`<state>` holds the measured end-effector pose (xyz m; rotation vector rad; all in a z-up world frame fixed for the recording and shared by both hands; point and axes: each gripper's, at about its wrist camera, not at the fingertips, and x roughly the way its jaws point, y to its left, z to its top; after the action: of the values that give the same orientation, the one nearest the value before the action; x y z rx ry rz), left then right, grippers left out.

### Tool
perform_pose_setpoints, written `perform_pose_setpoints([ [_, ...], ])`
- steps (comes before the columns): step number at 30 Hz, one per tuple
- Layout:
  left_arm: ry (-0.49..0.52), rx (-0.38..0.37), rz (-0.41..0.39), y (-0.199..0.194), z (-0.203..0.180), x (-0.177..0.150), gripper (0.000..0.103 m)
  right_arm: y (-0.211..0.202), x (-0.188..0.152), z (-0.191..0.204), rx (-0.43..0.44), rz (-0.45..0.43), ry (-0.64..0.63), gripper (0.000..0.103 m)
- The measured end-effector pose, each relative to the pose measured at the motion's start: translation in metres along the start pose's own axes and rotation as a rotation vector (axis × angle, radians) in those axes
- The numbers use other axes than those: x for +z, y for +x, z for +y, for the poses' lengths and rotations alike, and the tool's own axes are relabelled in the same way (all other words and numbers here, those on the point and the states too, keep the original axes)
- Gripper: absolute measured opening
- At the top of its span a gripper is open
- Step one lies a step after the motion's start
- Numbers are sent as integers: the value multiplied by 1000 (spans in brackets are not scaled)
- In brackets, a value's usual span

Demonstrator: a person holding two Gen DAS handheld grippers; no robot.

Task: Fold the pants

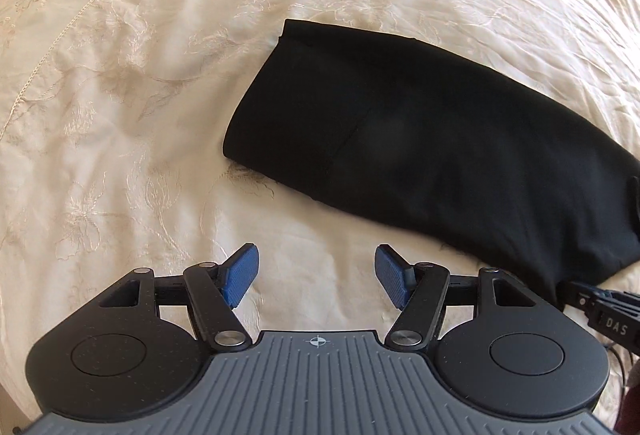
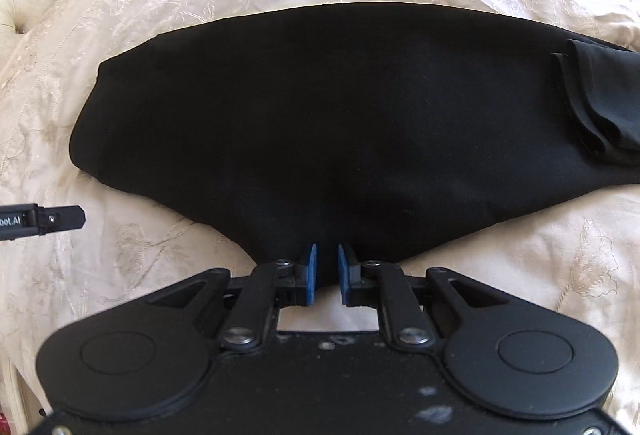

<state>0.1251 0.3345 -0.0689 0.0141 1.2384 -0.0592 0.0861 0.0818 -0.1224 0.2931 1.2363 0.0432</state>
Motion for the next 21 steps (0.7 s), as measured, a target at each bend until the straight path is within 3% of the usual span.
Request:
perform_pose_setpoints([
  [6,-34,-37,0,19,9,17,63,10,3,4,-36,32,-27,14],
  [15,-168,-91,27,53,30,35,64,23,10,22,-58,69,-39,14],
  [21,-251,-141,20,69,42,48,73,29,14,23,-59,82,-41,14],
])
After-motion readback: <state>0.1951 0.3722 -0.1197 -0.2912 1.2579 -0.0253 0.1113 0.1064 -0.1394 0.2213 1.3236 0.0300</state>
